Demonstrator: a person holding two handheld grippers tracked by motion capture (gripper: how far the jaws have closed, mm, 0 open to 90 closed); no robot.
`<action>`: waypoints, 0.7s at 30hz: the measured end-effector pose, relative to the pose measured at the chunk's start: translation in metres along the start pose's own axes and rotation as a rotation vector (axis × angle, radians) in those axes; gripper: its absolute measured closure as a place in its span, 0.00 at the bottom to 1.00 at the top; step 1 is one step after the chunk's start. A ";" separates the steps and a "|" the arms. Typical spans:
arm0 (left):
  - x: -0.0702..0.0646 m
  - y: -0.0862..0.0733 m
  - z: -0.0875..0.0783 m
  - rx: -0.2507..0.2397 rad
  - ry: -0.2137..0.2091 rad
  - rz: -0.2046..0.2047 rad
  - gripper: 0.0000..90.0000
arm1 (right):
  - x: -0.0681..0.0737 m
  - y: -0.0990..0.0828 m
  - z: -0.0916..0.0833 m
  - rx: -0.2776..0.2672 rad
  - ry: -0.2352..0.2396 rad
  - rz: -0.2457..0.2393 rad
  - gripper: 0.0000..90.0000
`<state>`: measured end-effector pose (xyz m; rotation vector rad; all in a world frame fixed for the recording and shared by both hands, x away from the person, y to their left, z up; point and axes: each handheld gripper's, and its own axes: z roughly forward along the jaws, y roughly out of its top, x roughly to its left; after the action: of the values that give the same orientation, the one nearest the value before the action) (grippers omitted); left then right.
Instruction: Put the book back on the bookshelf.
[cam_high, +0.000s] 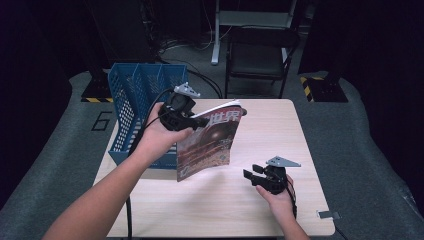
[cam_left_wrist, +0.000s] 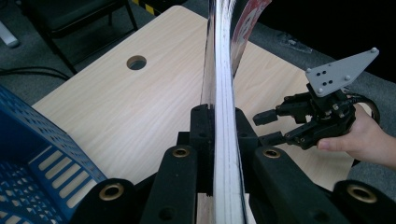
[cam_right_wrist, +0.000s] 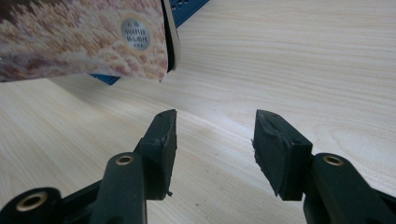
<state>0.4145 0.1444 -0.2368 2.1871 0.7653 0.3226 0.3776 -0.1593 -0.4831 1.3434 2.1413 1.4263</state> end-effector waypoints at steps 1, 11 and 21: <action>0.000 0.001 -0.001 -0.003 0.000 -0.001 0.93 | 0.000 0.000 0.000 0.004 0.003 0.003 0.55; 0.003 0.010 -0.014 -0.026 0.006 -0.005 0.93 | 0.001 -0.001 -0.001 0.002 0.001 0.003 0.55; 0.005 0.013 -0.019 -0.039 0.011 -0.012 0.93 | 0.002 0.000 0.000 0.008 -0.002 -0.006 0.55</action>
<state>0.4150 0.1523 -0.2141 2.1450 0.7716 0.3415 0.3766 -0.1579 -0.4830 1.3398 2.1502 1.4154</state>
